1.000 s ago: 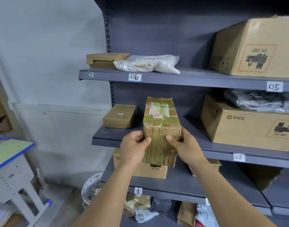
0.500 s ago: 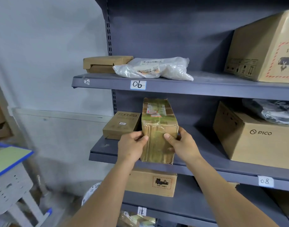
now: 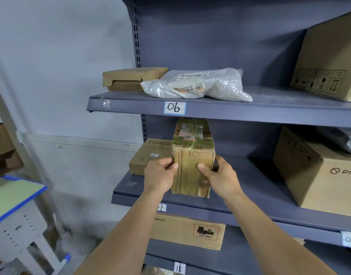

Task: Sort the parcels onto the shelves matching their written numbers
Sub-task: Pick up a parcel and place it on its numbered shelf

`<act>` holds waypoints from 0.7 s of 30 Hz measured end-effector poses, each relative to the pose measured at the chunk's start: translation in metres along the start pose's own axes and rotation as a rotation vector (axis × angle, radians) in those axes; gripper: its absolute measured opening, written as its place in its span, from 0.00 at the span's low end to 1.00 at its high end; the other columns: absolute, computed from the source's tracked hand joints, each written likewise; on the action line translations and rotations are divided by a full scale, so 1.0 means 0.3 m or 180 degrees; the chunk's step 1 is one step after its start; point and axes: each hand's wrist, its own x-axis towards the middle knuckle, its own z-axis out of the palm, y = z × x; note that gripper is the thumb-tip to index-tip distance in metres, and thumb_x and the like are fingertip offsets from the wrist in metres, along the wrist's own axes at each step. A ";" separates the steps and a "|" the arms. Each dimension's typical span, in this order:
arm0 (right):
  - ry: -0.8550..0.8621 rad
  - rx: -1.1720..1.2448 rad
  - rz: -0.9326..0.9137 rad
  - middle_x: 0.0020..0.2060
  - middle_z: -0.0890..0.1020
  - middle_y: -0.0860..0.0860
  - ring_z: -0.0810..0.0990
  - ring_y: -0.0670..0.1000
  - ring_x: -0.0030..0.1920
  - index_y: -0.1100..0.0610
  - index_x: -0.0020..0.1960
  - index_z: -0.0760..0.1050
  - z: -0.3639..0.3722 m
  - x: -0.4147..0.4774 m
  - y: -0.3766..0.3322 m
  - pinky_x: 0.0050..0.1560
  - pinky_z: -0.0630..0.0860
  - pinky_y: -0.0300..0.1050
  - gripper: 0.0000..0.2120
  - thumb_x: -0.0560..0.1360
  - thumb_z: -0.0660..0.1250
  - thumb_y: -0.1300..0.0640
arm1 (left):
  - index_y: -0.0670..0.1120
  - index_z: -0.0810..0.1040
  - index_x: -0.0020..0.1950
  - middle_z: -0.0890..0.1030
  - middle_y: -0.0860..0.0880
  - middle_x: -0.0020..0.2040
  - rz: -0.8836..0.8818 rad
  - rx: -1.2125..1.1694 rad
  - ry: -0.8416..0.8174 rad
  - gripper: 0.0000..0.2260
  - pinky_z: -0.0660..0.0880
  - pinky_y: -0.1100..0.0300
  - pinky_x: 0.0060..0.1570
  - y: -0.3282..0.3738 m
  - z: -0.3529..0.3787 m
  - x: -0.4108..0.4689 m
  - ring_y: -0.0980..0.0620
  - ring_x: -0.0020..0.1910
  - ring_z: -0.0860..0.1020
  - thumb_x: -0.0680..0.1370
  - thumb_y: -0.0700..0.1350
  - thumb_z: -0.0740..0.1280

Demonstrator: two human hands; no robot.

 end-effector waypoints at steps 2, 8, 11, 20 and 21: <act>0.0032 -0.0049 0.0005 0.53 0.82 0.43 0.83 0.47 0.49 0.50 0.73 0.69 0.017 0.006 0.006 0.50 0.83 0.46 0.28 0.76 0.72 0.47 | 0.44 0.82 0.61 0.85 0.52 0.51 0.0025 0.0026 -0.0003 0.12 0.79 0.48 0.59 -0.011 -0.007 0.021 0.51 0.51 0.84 0.77 0.41 0.71; 0.0199 -0.0120 0.0002 0.53 0.81 0.42 0.82 0.50 0.55 0.48 0.70 0.71 0.065 0.003 0.000 0.55 0.82 0.53 0.25 0.76 0.72 0.45 | 0.44 0.82 0.61 0.86 0.51 0.50 0.0094 0.0086 -0.0125 0.12 0.80 0.49 0.58 -0.022 -0.037 0.064 0.51 0.50 0.84 0.78 0.40 0.71; 0.0233 -0.0079 0.0066 0.53 0.81 0.42 0.82 0.47 0.53 0.49 0.71 0.71 0.070 0.004 -0.003 0.55 0.82 0.52 0.27 0.76 0.73 0.46 | 0.42 0.81 0.63 0.85 0.49 0.53 0.0089 0.0010 -0.0183 0.13 0.80 0.50 0.57 -0.023 -0.045 0.071 0.52 0.50 0.84 0.78 0.39 0.71; 0.0350 -0.0190 0.0059 0.48 0.82 0.40 0.82 0.47 0.51 0.46 0.60 0.74 0.098 -0.010 -0.018 0.54 0.82 0.52 0.14 0.77 0.71 0.47 | 0.40 0.81 0.61 0.85 0.48 0.52 0.0078 -0.0081 -0.0299 0.12 0.81 0.52 0.56 -0.018 -0.065 0.078 0.54 0.46 0.84 0.79 0.37 0.69; 0.0351 -0.0187 0.0064 0.48 0.82 0.39 0.82 0.46 0.49 0.46 0.60 0.74 0.100 -0.012 -0.020 0.54 0.83 0.51 0.13 0.77 0.71 0.48 | 0.40 0.81 0.62 0.85 0.47 0.53 0.0076 -0.0082 -0.0301 0.12 0.81 0.52 0.56 -0.017 -0.065 0.079 0.54 0.46 0.84 0.79 0.36 0.69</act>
